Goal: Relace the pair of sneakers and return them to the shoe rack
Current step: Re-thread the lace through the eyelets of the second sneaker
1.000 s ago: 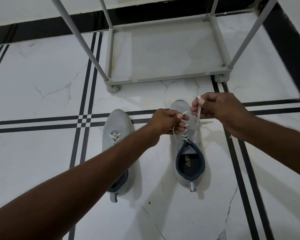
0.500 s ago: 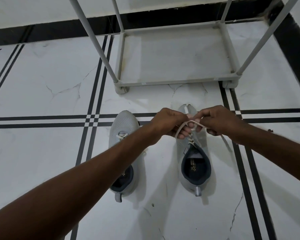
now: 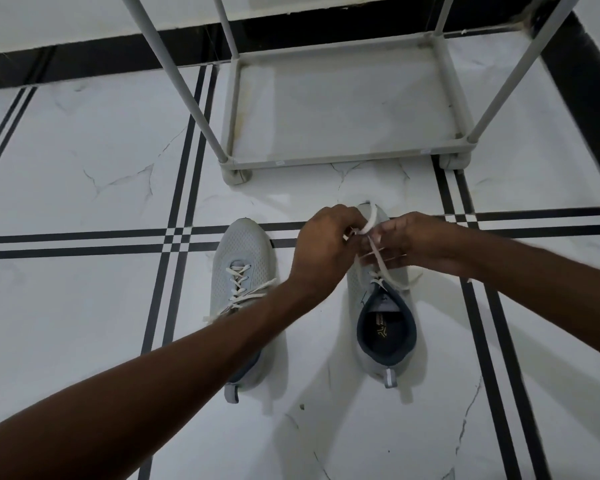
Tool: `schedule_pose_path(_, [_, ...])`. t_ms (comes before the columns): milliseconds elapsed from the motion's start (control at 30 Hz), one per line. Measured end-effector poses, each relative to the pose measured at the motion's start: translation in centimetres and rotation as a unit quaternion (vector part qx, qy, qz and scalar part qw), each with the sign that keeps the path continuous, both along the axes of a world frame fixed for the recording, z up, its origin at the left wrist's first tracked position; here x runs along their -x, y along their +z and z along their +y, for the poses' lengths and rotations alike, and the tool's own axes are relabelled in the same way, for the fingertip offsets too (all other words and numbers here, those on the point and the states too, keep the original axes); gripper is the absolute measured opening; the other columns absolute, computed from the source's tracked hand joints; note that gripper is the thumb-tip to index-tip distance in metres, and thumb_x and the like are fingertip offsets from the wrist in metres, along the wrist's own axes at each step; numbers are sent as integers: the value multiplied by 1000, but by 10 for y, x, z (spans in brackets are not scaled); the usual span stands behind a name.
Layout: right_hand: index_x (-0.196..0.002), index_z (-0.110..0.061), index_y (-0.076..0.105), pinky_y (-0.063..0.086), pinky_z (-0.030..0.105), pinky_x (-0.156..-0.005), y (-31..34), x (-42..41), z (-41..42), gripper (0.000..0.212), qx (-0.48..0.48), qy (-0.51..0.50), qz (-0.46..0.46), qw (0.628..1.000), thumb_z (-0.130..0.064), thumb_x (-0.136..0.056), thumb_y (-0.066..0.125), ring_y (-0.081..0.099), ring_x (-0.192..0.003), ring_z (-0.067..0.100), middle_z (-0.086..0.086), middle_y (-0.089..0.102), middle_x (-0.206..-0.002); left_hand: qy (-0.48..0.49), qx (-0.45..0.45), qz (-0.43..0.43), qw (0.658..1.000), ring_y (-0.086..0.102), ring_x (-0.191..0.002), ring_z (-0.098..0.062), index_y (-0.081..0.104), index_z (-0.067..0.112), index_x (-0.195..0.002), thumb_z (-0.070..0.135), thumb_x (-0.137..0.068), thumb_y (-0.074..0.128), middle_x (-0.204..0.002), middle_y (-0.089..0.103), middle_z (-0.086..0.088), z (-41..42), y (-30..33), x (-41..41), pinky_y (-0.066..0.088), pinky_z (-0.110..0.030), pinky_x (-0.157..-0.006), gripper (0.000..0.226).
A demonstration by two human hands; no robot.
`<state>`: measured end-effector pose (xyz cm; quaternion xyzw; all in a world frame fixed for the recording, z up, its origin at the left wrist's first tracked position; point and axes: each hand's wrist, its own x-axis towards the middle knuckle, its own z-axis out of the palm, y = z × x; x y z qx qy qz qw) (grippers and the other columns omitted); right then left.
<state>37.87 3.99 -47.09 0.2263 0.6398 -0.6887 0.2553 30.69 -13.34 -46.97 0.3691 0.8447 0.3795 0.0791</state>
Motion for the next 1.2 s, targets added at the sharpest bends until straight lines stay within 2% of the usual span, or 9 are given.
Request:
schedule_pose_path(200, [-75, -1, 67, 56, 39, -89, 0, -11, 18, 21, -144, -211, 27, 967, -8, -86, 52, 75, -78, 31, 14, 77, -73, 100, -29, -354, 929, 65, -73, -9, 79, 20, -76, 27, -84, 74, -83, 77, -4, -16, -21, 8, 57, -26, -67, 12])
schedule_pose_path(333, [-68, -4, 59, 54, 48, -85, -5, -28, 39, 23, -246, -341, -21, 907, -16, -84, 47, 61, -54, 24, 10, 59, -49, 215, 29, -456, 863, 66, -65, -17, 74, 6, -69, 8, -81, 71, -68, 71, -6, -50, -40, 15, 57, -21, -54, 13])
schedule_pose_path(433, [-67, -5, 55, 55, 43, -75, -10, -39, 40, 20, -206, -302, -45, 929, -13, -85, 51, 63, -45, 21, 5, 49, -44, 157, 87, -385, 905, 70, -76, -19, 75, 9, -76, 16, -83, 67, -76, 75, -3, -58, -45, 20, 58, -26, -63, 12])
schedule_pose_path(567, [-65, -6, 61, 41, 24, -46, -15, -34, 32, 18, -250, -195, 34, 948, -9, -82, 57, 45, -34, 7, -8, 48, -39, -61, 137, -75, 986, 60, -114, -18, 65, 17, -120, 23, -85, 72, -124, 67, -2, -24, -30, 9, 50, -34, -94, 36])
schedule_pose_path(700, [-71, -16, 69, 37, 21, -53, -17, -32, 36, 19, -542, -36, 165, 824, -24, -86, 60, 57, -60, 9, -9, 60, -60, -146, 163, -52, 974, 54, -125, -23, 55, 16, -136, 21, -88, 70, -135, 62, -7, 12, -25, -7, 43, -32, -101, 51])
schedule_pose_path(867, [-97, -13, 72, 47, 37, -78, -37, -49, 38, 21, -699, 81, 80, 706, -28, -85, 62, 63, -90, 30, 7, 72, -94, -113, 174, -96, 973, 69, -92, -21, 74, 11, -106, 18, -85, 74, -103, 76, -7, 12, -32, -2, 51, -27, -79, 22])
schedule_pose_path(967, [-117, -16, 71, 44, 26, -83, -42, -53, 27, 33, -588, 90, 149, 790, -12, -84, 69, 65, -97, 21, 6, 71, -119, -89, 161, -118, 976, 70, -84, -17, 78, 12, -95, 17, -80, 78, -93, 77, -5, 9, -32, -2, 53, -28, -76, 16])
schedule_pose_path(1067, [-105, -16, 75, 47, 10, -54, -44, -47, 9, 33, -421, 31, 146, 894, 4, -80, 67, 63, -56, -3, 3, 77, -96, -78, 150, -133, 977, 71, -81, -16, 79, 10, -87, 16, -76, 81, -86, 78, -4, 12, -25, -1, 53, -28, -74, 13])
schedule_pose_path(1200, [-77, -11, 71, 55, 24, -46, -44, -48, -4, 13, -347, -33, 128, 929, 1, -82, 72, 69, -45, 15, 7, 71, -58, -75, 149, -144, 975, 71, -81, -18, 77, 8, -83, 12, -76, 81, -85, 78, -5, 12, -21, -3, 53, -30, -75, 9])
